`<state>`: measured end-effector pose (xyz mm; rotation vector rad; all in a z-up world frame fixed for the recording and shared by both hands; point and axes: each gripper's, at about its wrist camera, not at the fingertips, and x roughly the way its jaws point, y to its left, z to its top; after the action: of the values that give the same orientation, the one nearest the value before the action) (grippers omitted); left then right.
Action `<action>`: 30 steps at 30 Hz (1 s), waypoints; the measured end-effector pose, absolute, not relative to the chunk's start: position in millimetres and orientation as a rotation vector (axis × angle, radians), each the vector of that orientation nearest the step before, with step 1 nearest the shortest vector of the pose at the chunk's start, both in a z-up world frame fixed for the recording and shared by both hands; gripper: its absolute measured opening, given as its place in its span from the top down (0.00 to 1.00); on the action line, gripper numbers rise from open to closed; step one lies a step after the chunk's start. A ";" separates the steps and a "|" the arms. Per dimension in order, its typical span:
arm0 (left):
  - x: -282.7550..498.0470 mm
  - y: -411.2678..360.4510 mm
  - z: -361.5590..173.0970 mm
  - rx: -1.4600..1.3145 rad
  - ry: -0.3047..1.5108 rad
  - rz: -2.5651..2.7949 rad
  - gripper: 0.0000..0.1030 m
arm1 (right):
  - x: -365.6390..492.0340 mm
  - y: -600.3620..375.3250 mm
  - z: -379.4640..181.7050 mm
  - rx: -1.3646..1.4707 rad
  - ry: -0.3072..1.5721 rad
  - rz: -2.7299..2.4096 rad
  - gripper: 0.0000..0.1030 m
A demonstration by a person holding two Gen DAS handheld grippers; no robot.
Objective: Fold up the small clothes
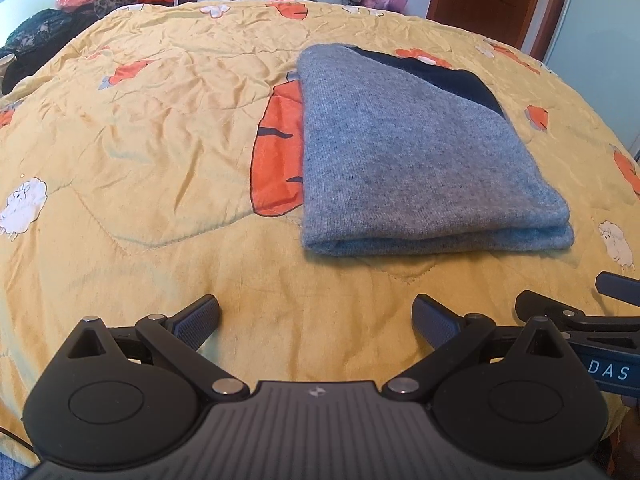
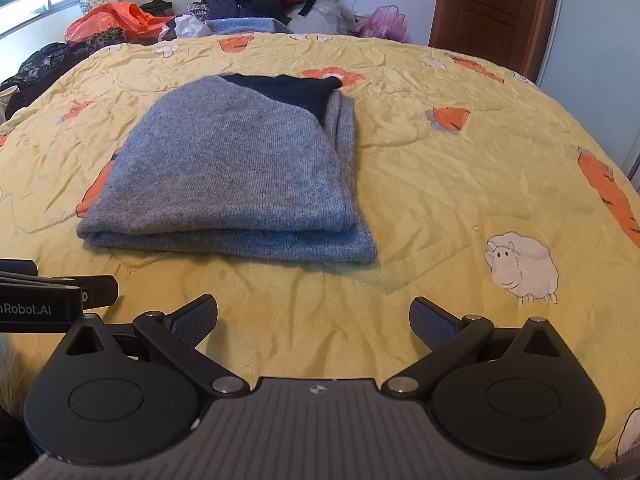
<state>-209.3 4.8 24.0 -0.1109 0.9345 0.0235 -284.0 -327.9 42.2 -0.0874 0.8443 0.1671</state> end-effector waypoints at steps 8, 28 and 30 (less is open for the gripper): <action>-205.2 -0.3 19.9 -0.049 0.927 0.033 0.00 | -279.3 -328.9 34.1 -0.069 0.898 0.164 0.00; -238.1 13.9 69.7 -0.107 0.797 0.102 0.00 | -285.9 -333.2 83.7 -0.062 0.789 0.174 0.01; -239.9 11.6 71.7 -0.100 0.789 0.093 0.00 | -286.7 -334.0 87.8 -0.060 0.774 0.167 0.01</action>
<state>-239.9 11.6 71.7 -0.0995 0.7892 0.0928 -286.7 -334.0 87.8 -0.0600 0.7736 0.1675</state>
